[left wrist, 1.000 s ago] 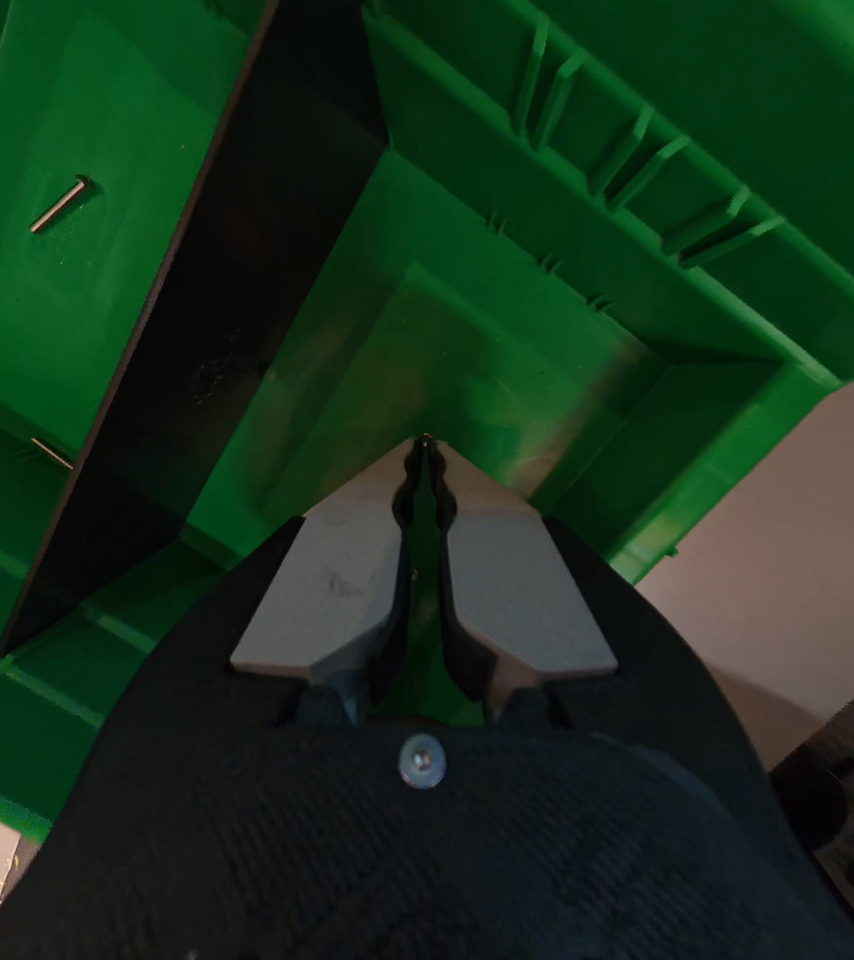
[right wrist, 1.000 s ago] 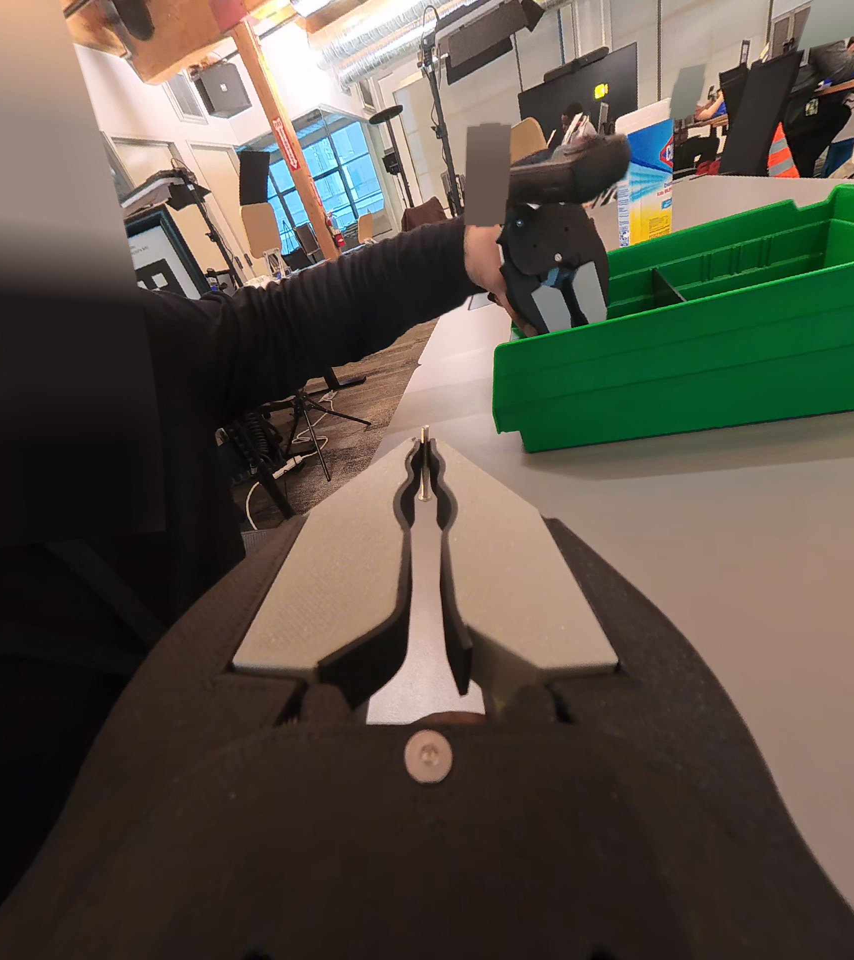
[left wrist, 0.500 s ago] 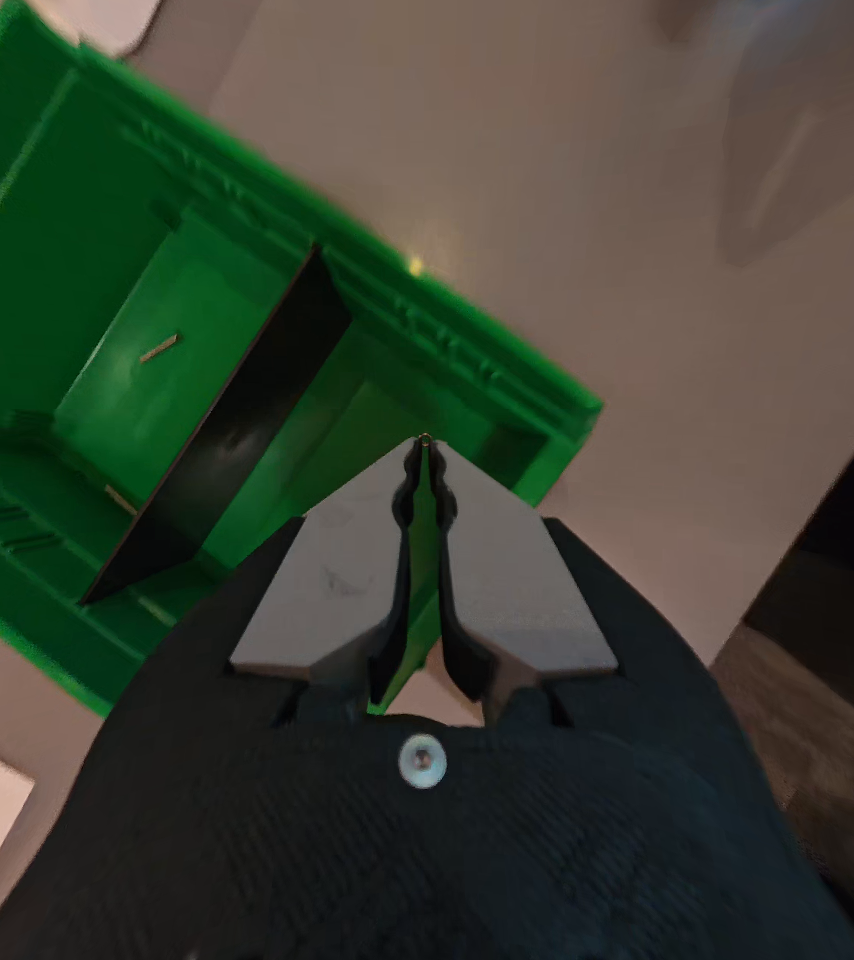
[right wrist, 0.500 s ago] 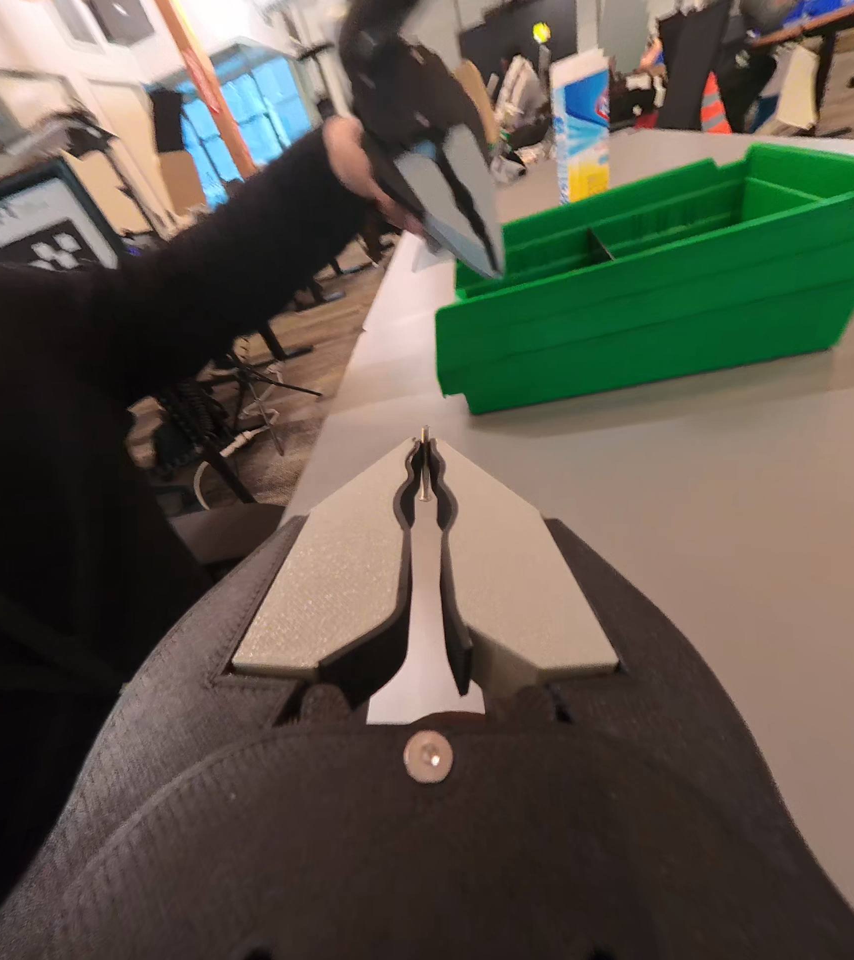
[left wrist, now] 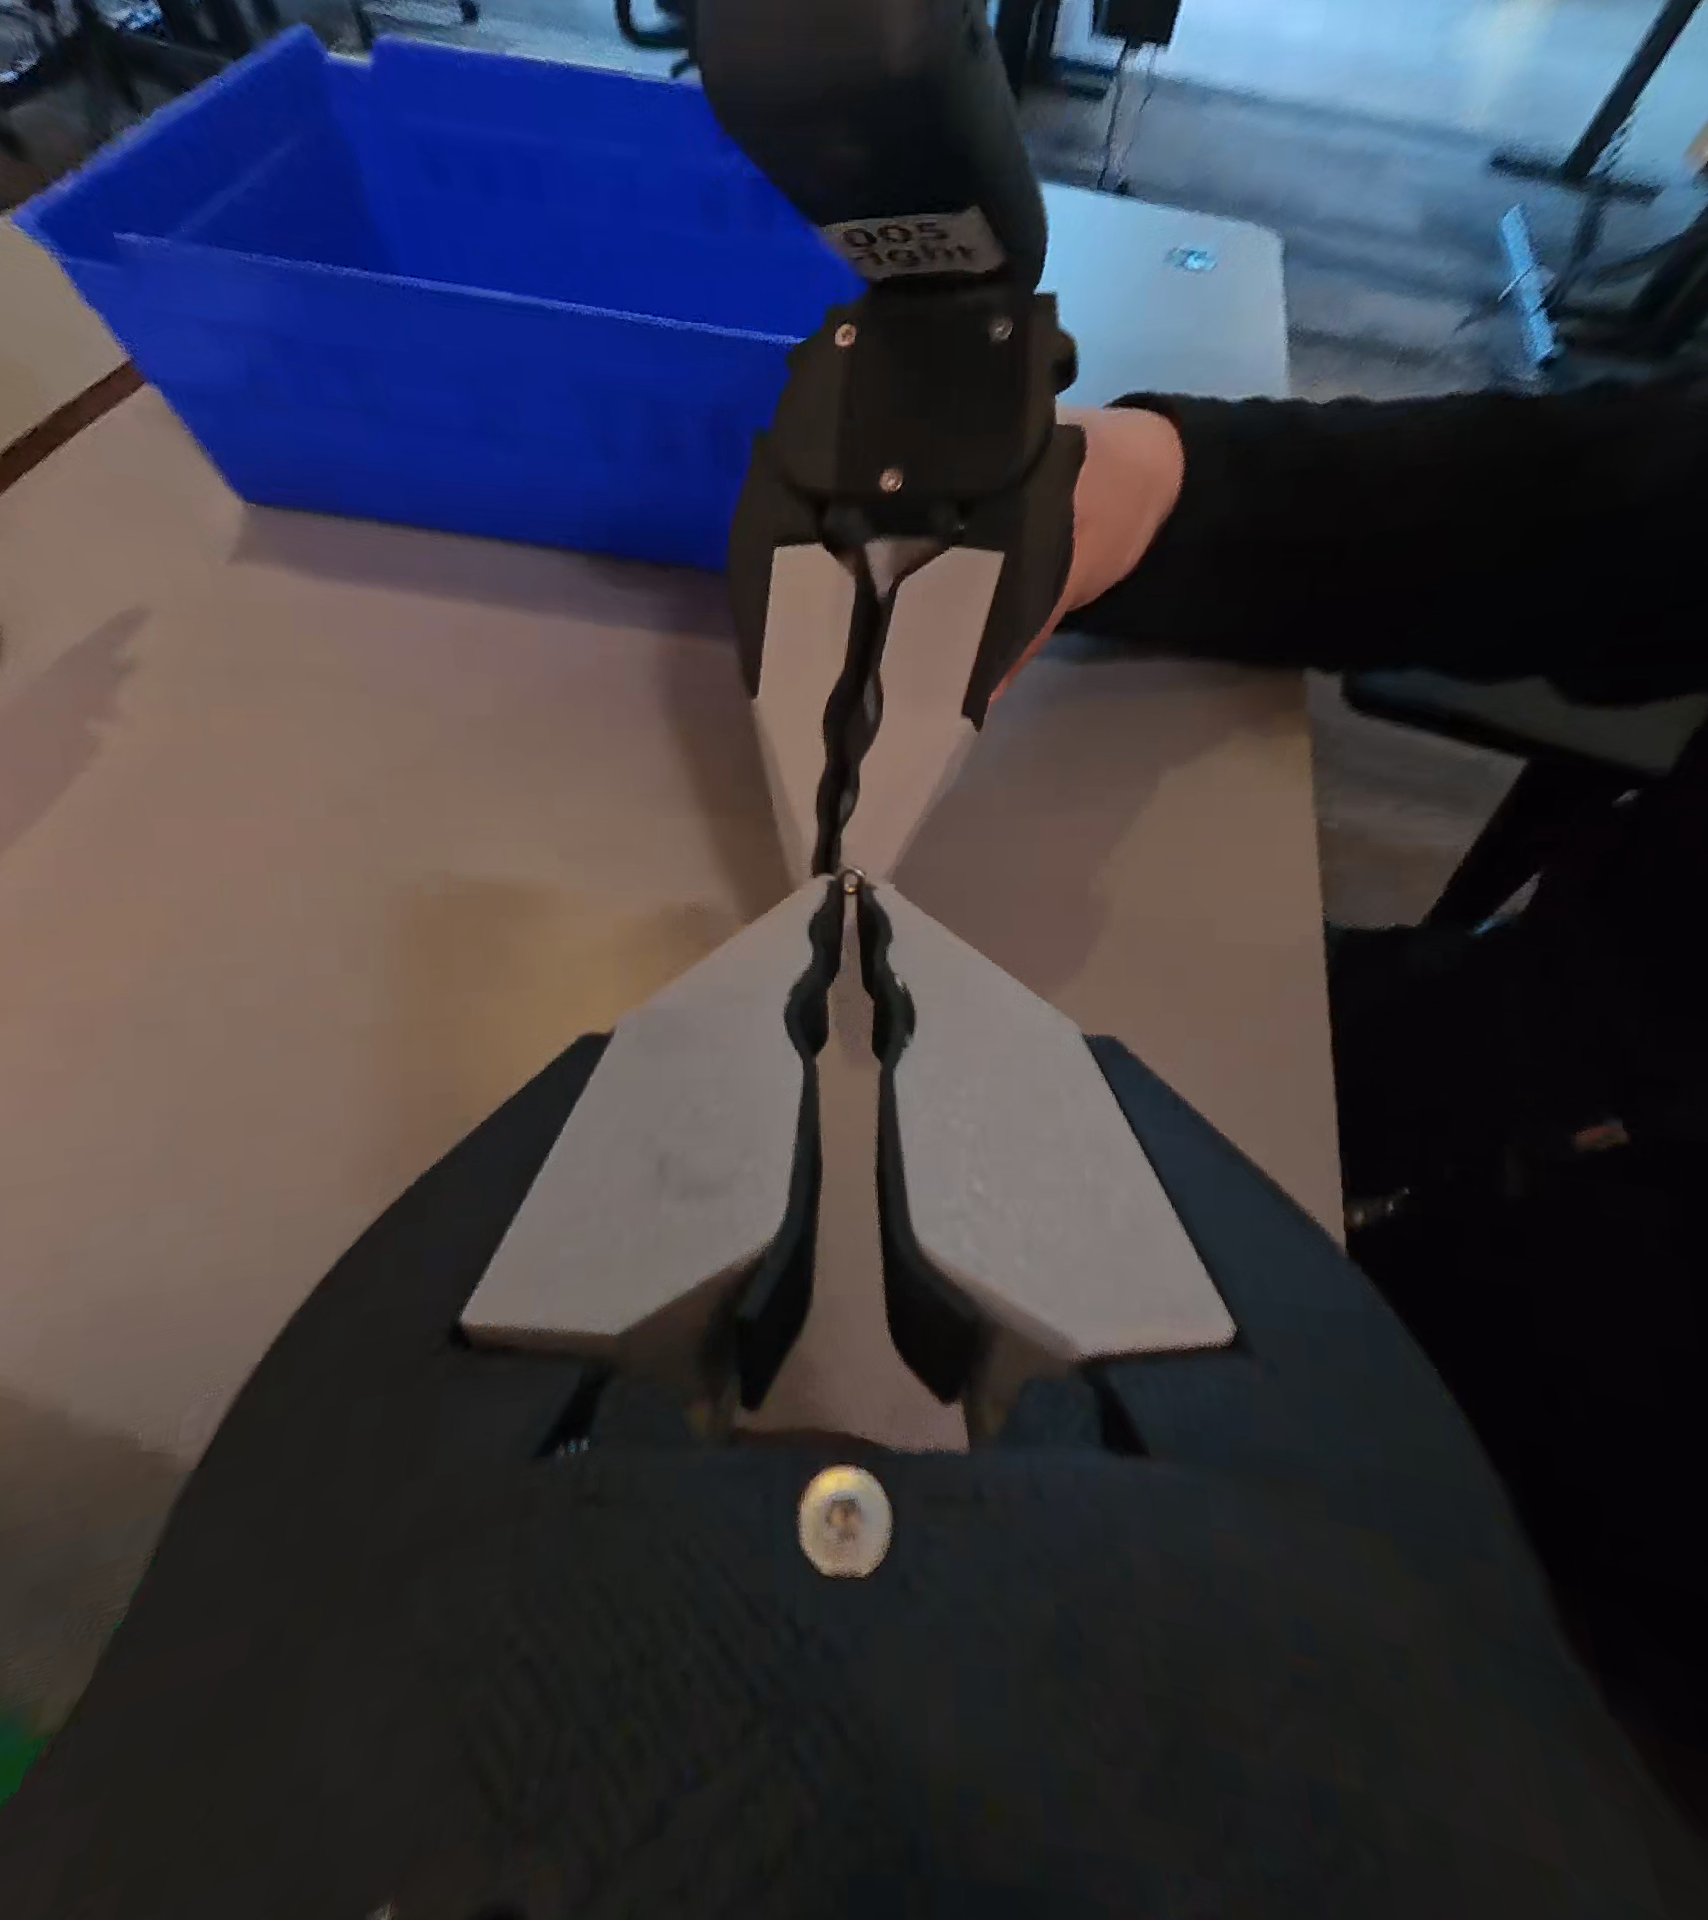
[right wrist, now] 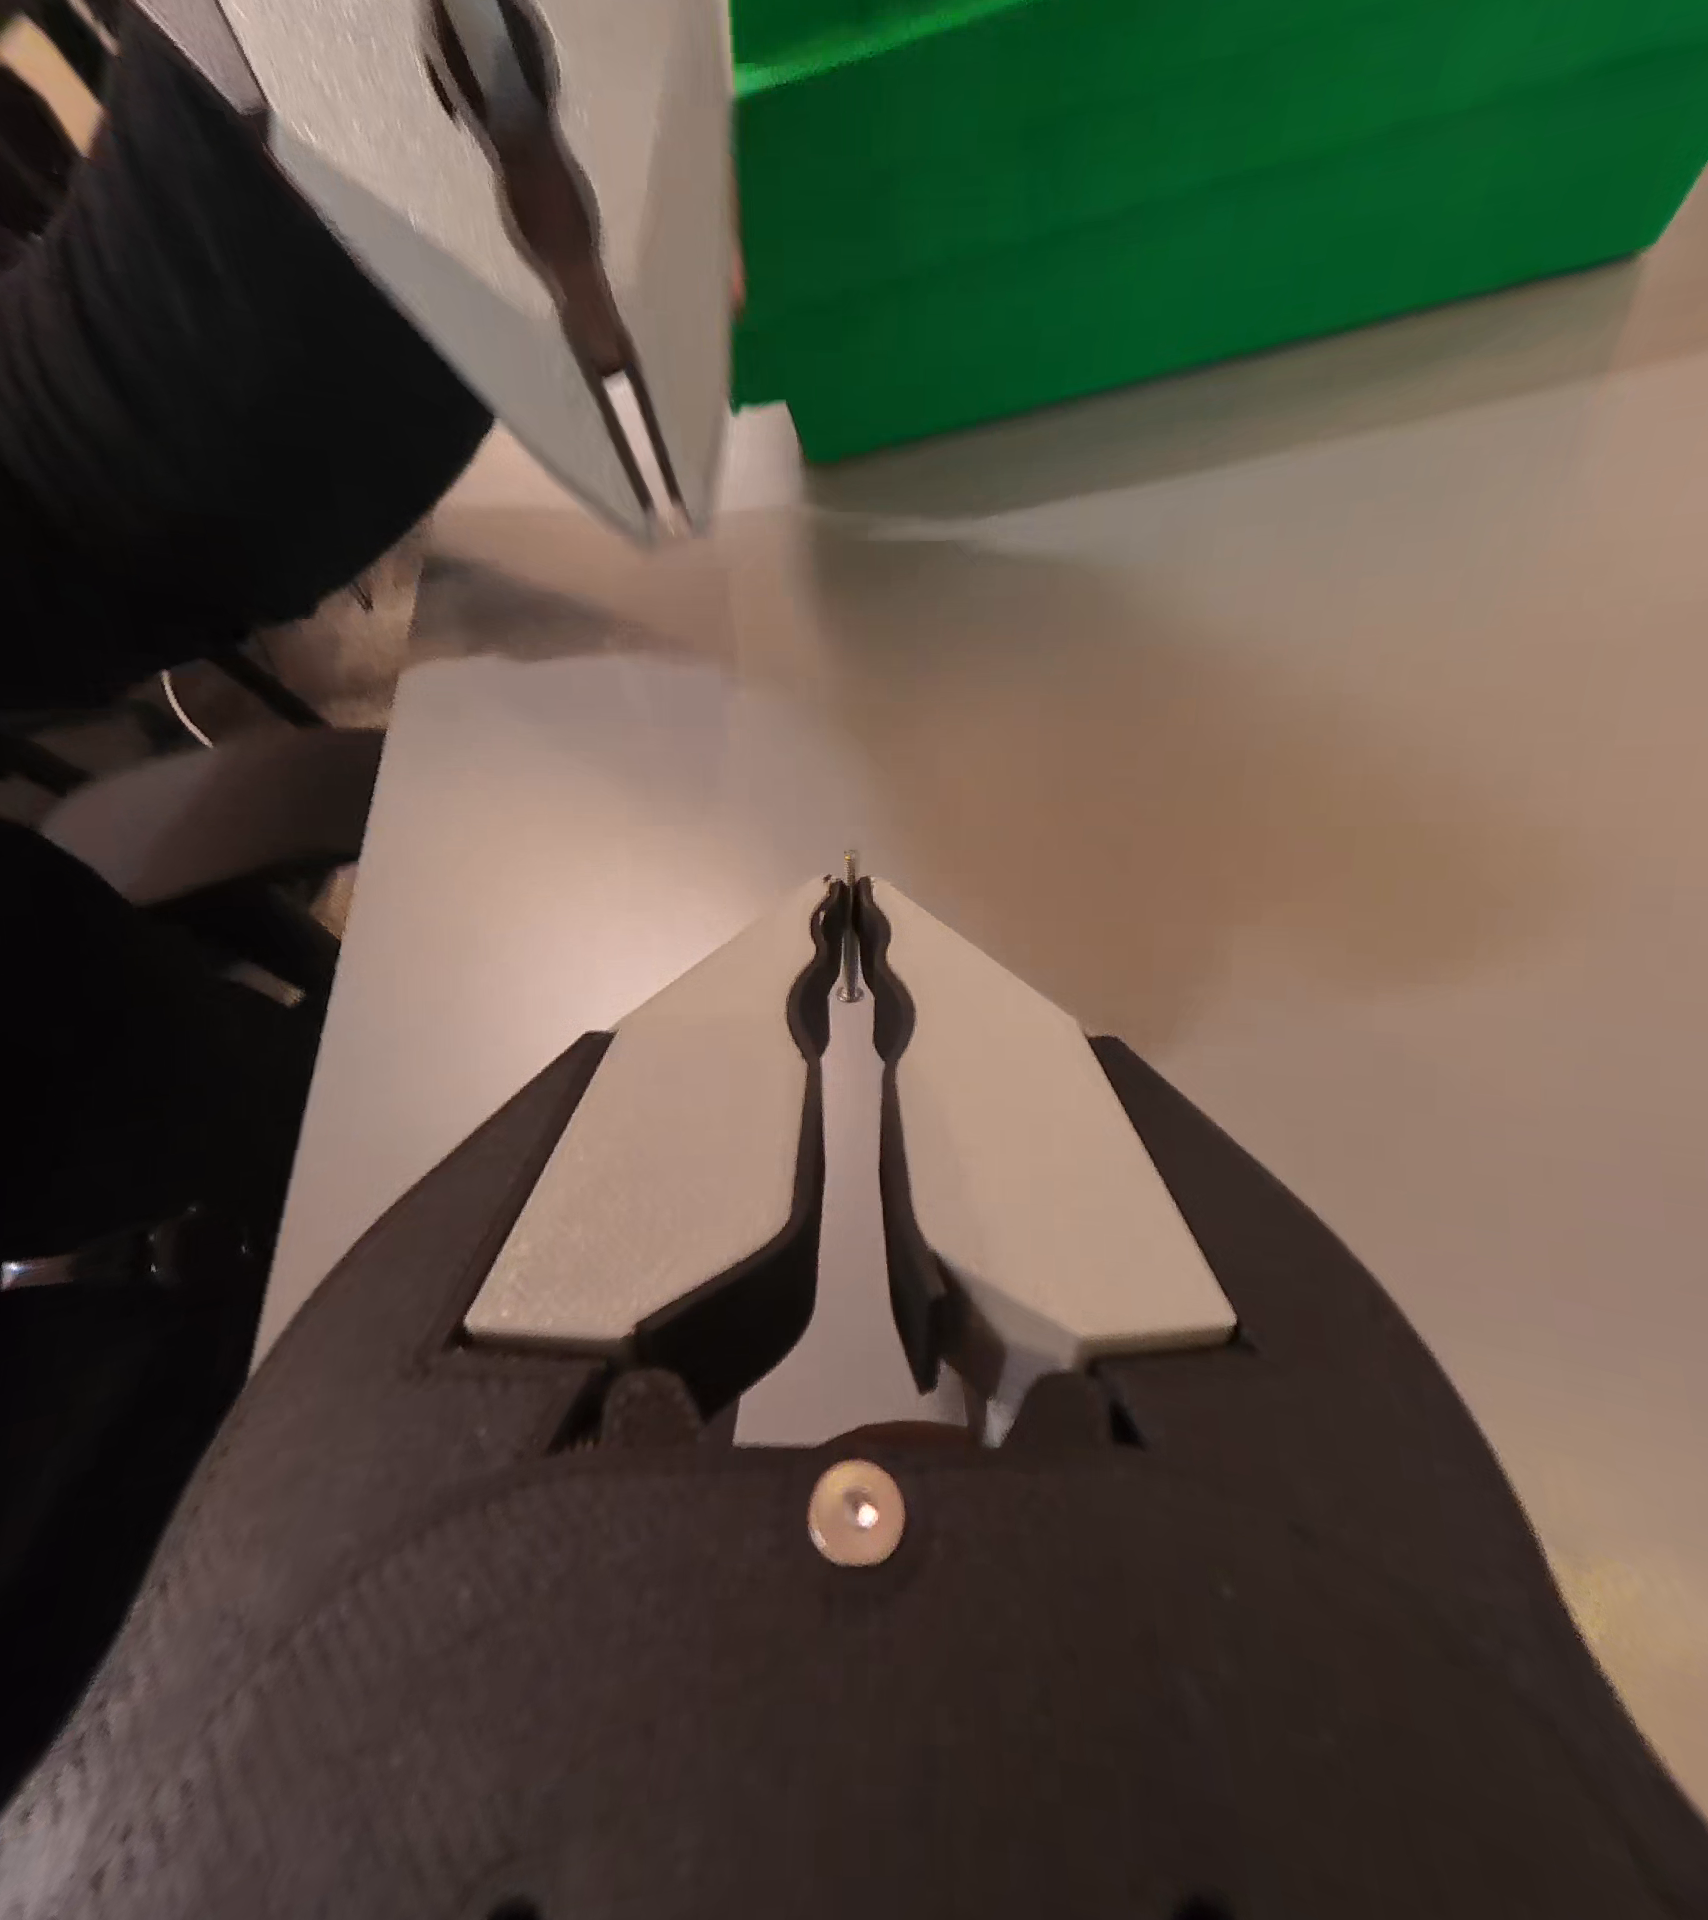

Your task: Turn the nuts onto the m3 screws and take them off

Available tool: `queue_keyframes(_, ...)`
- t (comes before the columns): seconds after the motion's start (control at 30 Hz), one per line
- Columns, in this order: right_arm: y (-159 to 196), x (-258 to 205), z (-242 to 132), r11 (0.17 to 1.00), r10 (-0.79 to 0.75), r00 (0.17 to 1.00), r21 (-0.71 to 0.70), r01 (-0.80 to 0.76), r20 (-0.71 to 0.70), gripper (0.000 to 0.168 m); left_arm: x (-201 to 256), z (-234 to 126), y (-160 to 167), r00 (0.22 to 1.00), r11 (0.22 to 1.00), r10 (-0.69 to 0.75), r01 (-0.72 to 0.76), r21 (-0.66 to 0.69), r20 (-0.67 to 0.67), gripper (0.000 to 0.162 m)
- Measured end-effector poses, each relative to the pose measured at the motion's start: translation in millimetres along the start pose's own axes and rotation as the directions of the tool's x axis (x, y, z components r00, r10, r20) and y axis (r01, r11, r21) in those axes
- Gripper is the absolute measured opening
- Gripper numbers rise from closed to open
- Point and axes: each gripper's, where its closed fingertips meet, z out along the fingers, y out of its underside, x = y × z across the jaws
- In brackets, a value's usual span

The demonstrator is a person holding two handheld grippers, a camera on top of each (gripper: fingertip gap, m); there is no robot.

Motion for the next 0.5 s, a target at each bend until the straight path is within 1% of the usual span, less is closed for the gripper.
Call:
queue_keyframes(0.07,2.9,-1.6,-2.7,1.000,-0.014,1.000,-0.008,0.014,0.013,0.000,-1.6,15.7,5.4,1.000,1.000,-0.020,0.020,0.011,-0.010,0.000)
queue_keyframes(0.17,7.0,-3.7,-8.8,0.999,-0.042,0.999,-0.020,0.043,0.024,0.000,-4.9,29.3,14.4,0.999,1.000,-0.031,0.031,0.007,-0.010,0.001)
queue_keyframes(0.33,19.8,0.7,-9.0,0.987,-0.134,0.990,-0.096,0.130,-0.034,0.000,-2.8,41.1,21.9,0.999,1.000,-0.006,0.006,-0.001,-0.040,0.001)
queue_keyframes(0.5,24.0,-0.6,-4.8,0.978,-0.166,0.985,-0.133,0.158,-0.047,0.000,0.3,51.2,31.8,0.998,0.999,0.010,-0.013,-0.035,-0.067,0.001)
